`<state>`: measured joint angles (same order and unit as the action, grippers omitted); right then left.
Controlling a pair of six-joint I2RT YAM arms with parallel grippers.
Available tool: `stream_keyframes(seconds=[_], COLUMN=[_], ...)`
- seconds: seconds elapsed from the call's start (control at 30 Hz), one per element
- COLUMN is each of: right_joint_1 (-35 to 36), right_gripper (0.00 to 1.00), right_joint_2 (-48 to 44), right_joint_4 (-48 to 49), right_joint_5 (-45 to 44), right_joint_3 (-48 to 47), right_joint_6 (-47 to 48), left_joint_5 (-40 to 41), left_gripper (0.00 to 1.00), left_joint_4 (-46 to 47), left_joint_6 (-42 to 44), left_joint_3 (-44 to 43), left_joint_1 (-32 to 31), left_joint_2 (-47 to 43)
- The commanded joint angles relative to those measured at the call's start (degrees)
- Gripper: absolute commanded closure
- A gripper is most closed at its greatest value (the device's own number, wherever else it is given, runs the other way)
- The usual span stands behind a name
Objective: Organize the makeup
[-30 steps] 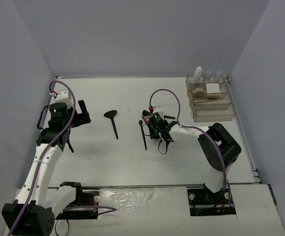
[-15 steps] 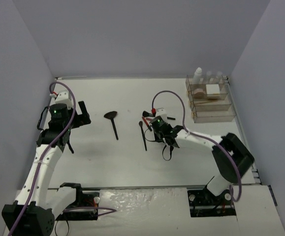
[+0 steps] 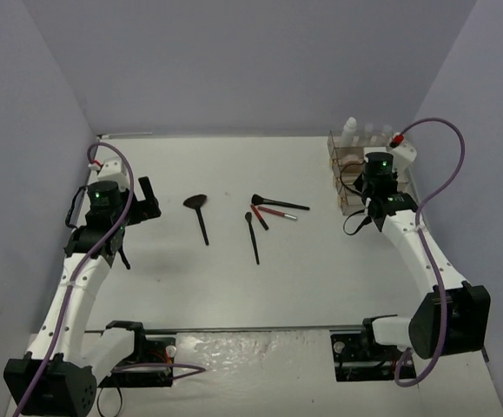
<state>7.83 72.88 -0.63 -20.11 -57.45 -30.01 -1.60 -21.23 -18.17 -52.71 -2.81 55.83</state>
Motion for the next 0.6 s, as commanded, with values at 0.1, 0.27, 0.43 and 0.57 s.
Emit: stream_keyframes(seconds=[0.1, 0.27, 0.43, 0.57], right_joint_1=[-11.68, -14.77, -15.10, -15.56], right_gripper=[1.00, 1.00, 1.00, 1.00], right_joint_2=[14.58, 22.95, 28.76, 33.17], right_joint_4=[8.48, 9.23, 10.53, 12.66], right_joint_5=[3.59, 4.55, 4.79, 8.23], right_joint_3=[-10.18, -16.74, -18.27, -19.62], right_joint_6=[-15.08, -20.89, -24.57, -25.26], left_joint_5=[-0.39, -0.25, -0.48, -1.29], left_gripper=[0.03, 0.03, 0.03, 0.03], left_joint_4=[2.33, 2.33, 2.51, 2.51], left_joint_6=[-0.05, -0.02, -0.09, -0.45], left_joint_3=[-1.70, -1.79, -1.78, -1.78], left_joint_1=[0.29, 0.35, 0.44, 0.44], left_joint_2=[-0.05, -0.63, -0.81, -0.20])
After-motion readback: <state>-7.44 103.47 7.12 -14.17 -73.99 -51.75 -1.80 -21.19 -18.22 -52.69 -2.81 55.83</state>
